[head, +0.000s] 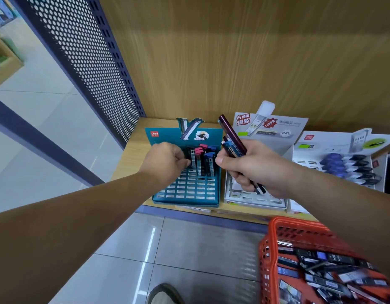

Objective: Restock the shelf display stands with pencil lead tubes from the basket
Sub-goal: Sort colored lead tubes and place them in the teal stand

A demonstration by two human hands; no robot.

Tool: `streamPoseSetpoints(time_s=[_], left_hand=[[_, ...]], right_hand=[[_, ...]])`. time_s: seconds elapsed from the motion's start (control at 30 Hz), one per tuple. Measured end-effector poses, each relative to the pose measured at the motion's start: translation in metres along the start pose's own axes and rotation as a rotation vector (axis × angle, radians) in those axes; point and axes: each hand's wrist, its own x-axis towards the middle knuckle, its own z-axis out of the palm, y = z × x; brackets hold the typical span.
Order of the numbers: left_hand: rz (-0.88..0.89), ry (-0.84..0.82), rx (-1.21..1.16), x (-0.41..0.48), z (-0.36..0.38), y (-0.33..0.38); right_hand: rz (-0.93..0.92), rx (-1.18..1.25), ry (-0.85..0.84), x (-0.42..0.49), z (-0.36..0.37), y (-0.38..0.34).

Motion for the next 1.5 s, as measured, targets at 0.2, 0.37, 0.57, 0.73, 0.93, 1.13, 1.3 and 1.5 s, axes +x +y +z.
streamPoseSetpoints(time_s=[0.2,0.37,0.57,0.73,0.93,1.13,1.3,1.5], left_hand=[[0.032,0.073,0.008,-0.018,-0.034,0.009],[-0.001,-0.129,-0.553,-0.049,-0.056,0.054],[0.105,-0.354,-0.700,-0.064,-0.062,0.077],[0.040,-0.307,-0.832,-0.063,-0.069,0.073],[-0.043,-0.324,-0.771,-0.056,-0.070,0.051],[0.398,-0.388,-0.334,-0.060,-0.057,0.051],[0.334,-0.398,-0.322,-0.053,-0.052,0.057],[0.300,-0.345,-0.422,-0.051,-0.049,0.049]], right_hand=[[0.064,0.053,-0.109,-0.017,-0.003,-0.008],[0.086,0.045,-0.135,-0.039,0.008,-0.019],[0.053,0.121,-0.121,-0.067,0.025,-0.030],[0.097,0.164,-0.071,-0.083,0.021,-0.035],[0.072,0.227,0.144,-0.083,0.013,-0.021],[-0.020,0.102,0.164,-0.074,0.020,-0.014],[-0.057,0.132,0.152,-0.069,0.020,-0.017],[0.076,0.081,0.141,-0.072,0.014,-0.010]])
